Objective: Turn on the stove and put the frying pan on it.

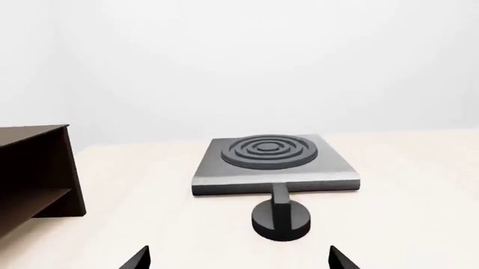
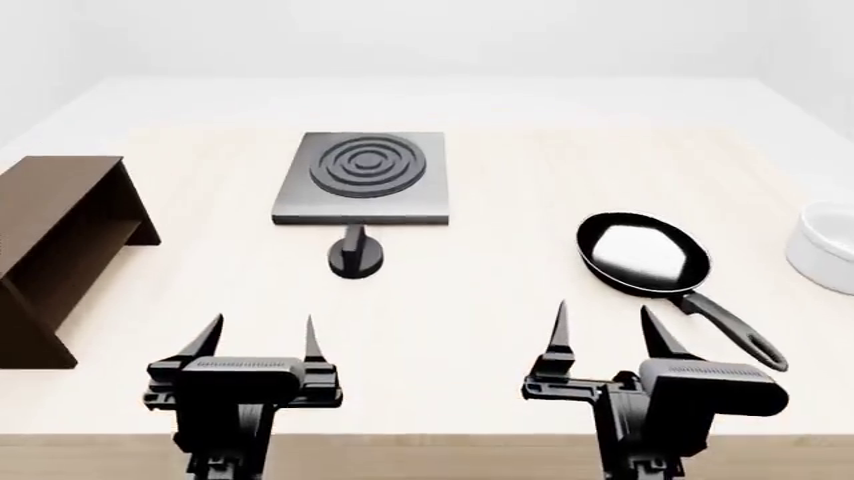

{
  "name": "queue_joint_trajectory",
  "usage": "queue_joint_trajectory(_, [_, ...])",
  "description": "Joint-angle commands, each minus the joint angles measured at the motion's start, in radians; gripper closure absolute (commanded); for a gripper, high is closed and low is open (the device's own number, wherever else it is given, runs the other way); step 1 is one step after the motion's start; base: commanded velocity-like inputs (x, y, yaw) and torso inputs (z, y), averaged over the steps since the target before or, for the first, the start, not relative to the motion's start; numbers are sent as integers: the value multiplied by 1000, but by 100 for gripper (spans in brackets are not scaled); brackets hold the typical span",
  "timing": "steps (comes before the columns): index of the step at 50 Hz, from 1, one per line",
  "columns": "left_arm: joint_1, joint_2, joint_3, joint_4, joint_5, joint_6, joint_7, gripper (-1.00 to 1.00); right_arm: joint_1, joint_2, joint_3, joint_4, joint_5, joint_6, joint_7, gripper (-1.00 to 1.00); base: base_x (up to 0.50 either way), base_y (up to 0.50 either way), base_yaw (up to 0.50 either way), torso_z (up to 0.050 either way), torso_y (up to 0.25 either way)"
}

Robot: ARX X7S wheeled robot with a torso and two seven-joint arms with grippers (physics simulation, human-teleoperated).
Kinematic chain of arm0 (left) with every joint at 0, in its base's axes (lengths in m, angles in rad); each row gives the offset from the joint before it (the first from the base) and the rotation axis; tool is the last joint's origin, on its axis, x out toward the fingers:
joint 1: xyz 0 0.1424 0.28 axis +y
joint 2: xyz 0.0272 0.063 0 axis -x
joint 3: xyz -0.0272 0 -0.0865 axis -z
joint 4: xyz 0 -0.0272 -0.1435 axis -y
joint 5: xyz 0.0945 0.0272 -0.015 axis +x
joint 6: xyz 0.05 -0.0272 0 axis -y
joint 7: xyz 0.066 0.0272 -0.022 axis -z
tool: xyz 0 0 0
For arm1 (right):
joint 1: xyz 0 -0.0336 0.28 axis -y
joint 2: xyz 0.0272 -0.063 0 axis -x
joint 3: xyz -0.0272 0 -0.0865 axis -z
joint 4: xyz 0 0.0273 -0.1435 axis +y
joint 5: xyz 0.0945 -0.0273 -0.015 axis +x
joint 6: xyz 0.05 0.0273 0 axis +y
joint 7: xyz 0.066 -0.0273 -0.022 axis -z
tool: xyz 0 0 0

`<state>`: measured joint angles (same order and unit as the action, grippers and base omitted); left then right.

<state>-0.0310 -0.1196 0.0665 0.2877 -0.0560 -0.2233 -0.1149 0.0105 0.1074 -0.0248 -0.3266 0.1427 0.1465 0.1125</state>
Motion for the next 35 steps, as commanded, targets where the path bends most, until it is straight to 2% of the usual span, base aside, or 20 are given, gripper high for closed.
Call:
queue_joint_trajectory(1, [-1,-19,15,15,7,0,-17,-100,0,17,-2,-37,29,18,11,-100,500,0,0,0,0])
queue_joint_trajectory(30, [0,-40,35,17,-9,-1,-43,-100,8,36,-25,-15,19,8,64,-100,500,0,0,0,0])
queue_joint_trajectory(35, [0,-43,39,17,-12,-1,-46,-100,12,40,-28,-10,35,31,64,-100,175,0,0,0,3])
